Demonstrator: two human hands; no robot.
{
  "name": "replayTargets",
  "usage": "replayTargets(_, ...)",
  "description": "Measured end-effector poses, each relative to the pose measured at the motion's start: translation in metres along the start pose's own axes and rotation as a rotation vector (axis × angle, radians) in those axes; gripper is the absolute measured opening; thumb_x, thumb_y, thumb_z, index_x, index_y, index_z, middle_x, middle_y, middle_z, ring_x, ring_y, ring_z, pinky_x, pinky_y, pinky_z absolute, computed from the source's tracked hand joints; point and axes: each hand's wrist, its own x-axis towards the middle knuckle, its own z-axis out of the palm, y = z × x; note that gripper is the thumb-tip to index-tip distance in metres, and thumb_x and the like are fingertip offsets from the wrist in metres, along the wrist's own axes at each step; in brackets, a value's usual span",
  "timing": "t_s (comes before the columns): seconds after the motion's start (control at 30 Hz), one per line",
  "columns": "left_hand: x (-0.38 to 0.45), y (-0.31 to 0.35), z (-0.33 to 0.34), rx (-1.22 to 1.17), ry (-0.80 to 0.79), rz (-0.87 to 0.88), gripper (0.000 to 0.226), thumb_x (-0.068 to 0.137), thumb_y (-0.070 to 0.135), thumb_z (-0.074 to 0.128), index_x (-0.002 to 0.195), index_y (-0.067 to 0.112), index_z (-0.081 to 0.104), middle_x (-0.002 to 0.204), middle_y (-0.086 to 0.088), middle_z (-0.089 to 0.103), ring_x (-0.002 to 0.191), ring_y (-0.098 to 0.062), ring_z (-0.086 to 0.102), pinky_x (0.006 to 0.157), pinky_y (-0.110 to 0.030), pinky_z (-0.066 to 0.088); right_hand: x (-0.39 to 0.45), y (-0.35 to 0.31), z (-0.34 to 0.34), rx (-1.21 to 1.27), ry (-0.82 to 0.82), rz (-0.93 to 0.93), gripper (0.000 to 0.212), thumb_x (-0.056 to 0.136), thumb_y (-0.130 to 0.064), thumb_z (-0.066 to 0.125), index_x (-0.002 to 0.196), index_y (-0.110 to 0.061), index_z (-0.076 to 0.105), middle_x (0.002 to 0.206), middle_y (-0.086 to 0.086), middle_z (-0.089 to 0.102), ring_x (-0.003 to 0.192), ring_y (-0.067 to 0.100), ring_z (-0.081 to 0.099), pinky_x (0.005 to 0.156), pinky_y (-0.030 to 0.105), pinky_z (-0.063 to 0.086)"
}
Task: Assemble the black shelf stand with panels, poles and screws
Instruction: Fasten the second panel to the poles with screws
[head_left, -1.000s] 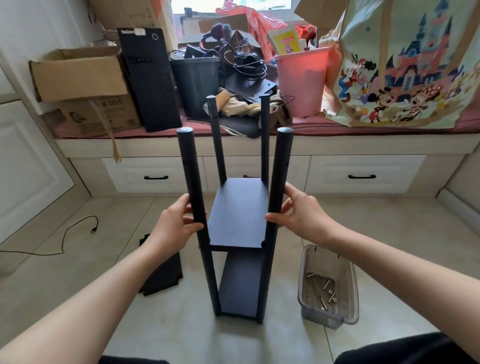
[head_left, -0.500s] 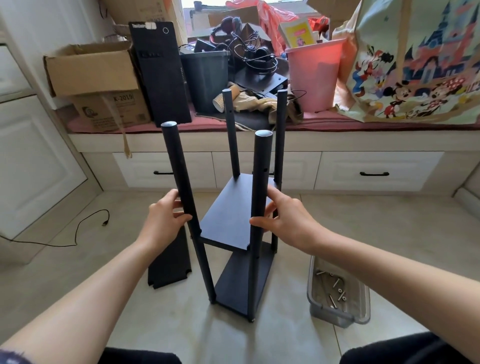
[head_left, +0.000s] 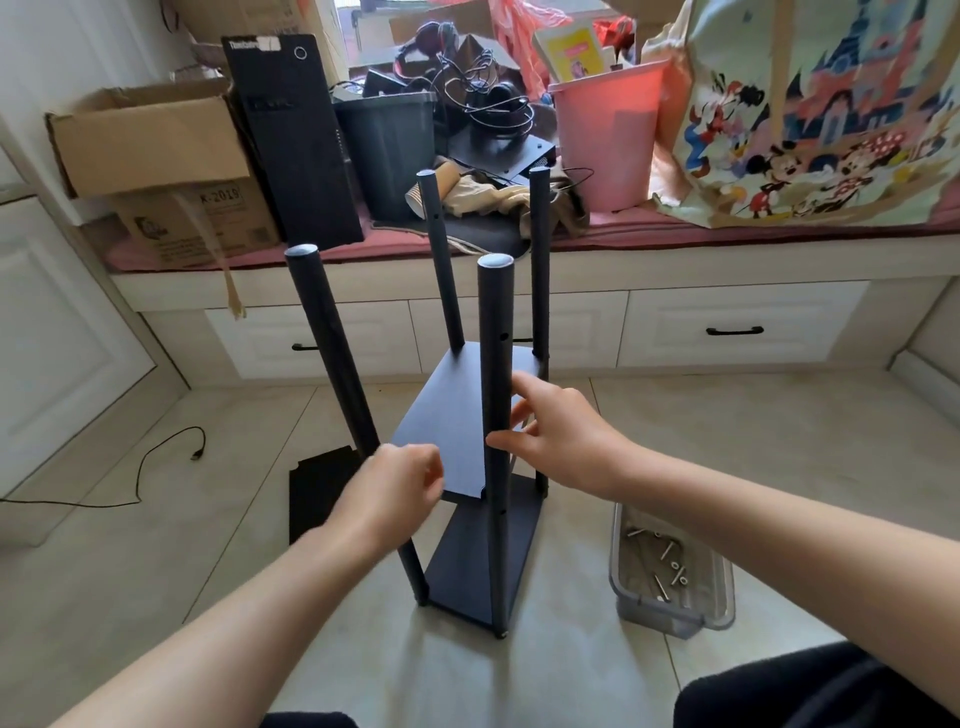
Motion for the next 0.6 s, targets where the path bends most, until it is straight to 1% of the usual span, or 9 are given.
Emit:
replayTargets(0.03, -0.001, 0.005, 0.004, 0.057, 0.036, 0.091, 0.015, 0.099, 0.019, 0.056, 0.109, 0.016, 0.067, 0.102, -0.001, 0.072, 0.091, -0.016, 0.067, 0.081, -0.03, 0.056, 0.0, 0.001, 0.0, -0.004, 0.0, -0.004, 0.03, 0.093, -0.022, 0.068, 0.12, -0.024, 0.054, 0.09, -0.011, 0.06, 0.077, 0.006, 0.063, 0.061, 0.017, 0.046)
replayTargets(0.1, 0.001, 0.005, 0.02, 0.15, 0.013, 0.253, 0.036, 0.098, 0.015, 0.056, 0.134, 0.017, 0.057, 0.13, 0.002, 0.063, 0.121, -0.017, 0.056, 0.098, -0.029, 0.048, 0.0, 0.002, -0.001, -0.01, 0.006, -0.015, 0.031, 0.092, -0.02, 0.068, 0.12, -0.023, 0.054, 0.089, -0.012, 0.061, 0.073, -0.001, 0.06, 0.062, 0.016, 0.046)
replayTargets(0.17, 0.005, -0.003, 0.037, 0.277, -0.044, 0.368, 0.061, 0.093, 0.015, 0.062, 0.15, 0.016, 0.041, 0.153, 0.0, 0.045, 0.144, -0.021, 0.037, 0.117, -0.031, 0.032, 0.0, 0.004, -0.001, -0.011, 0.015, -0.025, 0.032, 0.092, -0.02, 0.068, 0.12, -0.024, 0.055, 0.088, -0.012, 0.061, 0.07, -0.006, 0.059, 0.066, 0.017, 0.048)
replayTargets(0.2, 0.007, -0.008, 0.043, 0.338, -0.067, 0.389, 0.072, 0.092, 0.019, 0.065, 0.156, 0.017, 0.031, 0.161, -0.001, 0.033, 0.151, -0.025, 0.026, 0.123, -0.034, 0.022, 0.0, 0.005, -0.002, -0.011, 0.018, -0.028, 0.032, 0.091, -0.02, 0.069, 0.121, -0.024, 0.055, 0.088, -0.012, 0.062, 0.071, -0.006, 0.059, 0.069, 0.019, 0.048)
replayTargets(0.3, 0.017, -0.018, 0.053, 0.418, -0.126, 0.363, 0.088, 0.096, 0.038, 0.063, 0.162, 0.022, 0.008, 0.169, 0.001, 0.005, 0.156, -0.026, 0.001, 0.125, -0.039, 0.005, -0.002, 0.006, -0.002, -0.003, 0.021, -0.041, 0.037, 0.092, -0.021, 0.068, 0.125, -0.027, 0.054, 0.087, -0.013, 0.061, 0.069, -0.009, 0.059, 0.067, 0.014, 0.047)
replayTargets(0.4, 0.029, -0.023, 0.055, 0.404, -0.111, 0.371, 0.081, 0.1, 0.047, 0.052, 0.161, 0.027, 0.003, 0.169, 0.003, 0.002, 0.156, -0.025, -0.003, 0.125, -0.039, 0.003, -0.003, 0.008, -0.003, 0.011, 0.028, -0.061, 0.036, 0.092, -0.021, 0.069, 0.124, -0.028, 0.056, 0.084, -0.017, 0.059, 0.067, -0.018, 0.057, 0.065, 0.01, 0.044)
replayTargets(0.47, 0.035, -0.024, 0.056, 0.407, -0.127, 0.371, 0.079, 0.101, 0.049, 0.048, 0.159, 0.029, -0.001, 0.169, 0.004, 0.0, 0.156, -0.025, -0.002, 0.125, -0.041, 0.004, -0.002, 0.011, -0.005, 0.014, 0.04, -0.062, 0.037, 0.09, -0.021, 0.071, 0.123, -0.03, 0.057, 0.084, -0.017, 0.061, 0.069, -0.018, 0.057, 0.071, 0.017, 0.049)
replayTargets(0.53, 0.037, -0.021, 0.06, 0.42, -0.154, 0.359, 0.078, 0.101, 0.05, 0.045, 0.159, 0.03, -0.005, 0.169, 0.005, -0.003, 0.156, -0.026, -0.003, 0.125, -0.043, 0.004, -0.001, 0.016, -0.008, 0.019, 0.059, -0.059, 0.04, 0.087, -0.02, 0.073, 0.122, -0.032, 0.059, 0.087, -0.014, 0.066, 0.076, -0.009, 0.062, 0.079, 0.027, 0.056)
replayTargets(0.6, 0.039, -0.016, 0.062, 0.417, -0.162, 0.34, 0.078, 0.102, 0.051, 0.043, 0.159, 0.03, -0.006, 0.169, 0.005, -0.004, 0.156, -0.026, -0.004, 0.125, -0.045, 0.004, 0.0, 0.02, -0.011, 0.004, 0.07, -0.062, 0.042, 0.086, -0.019, 0.075, 0.123, -0.033, 0.06, 0.092, -0.01, 0.069, 0.083, 0.0, 0.065, 0.082, 0.033, 0.058)
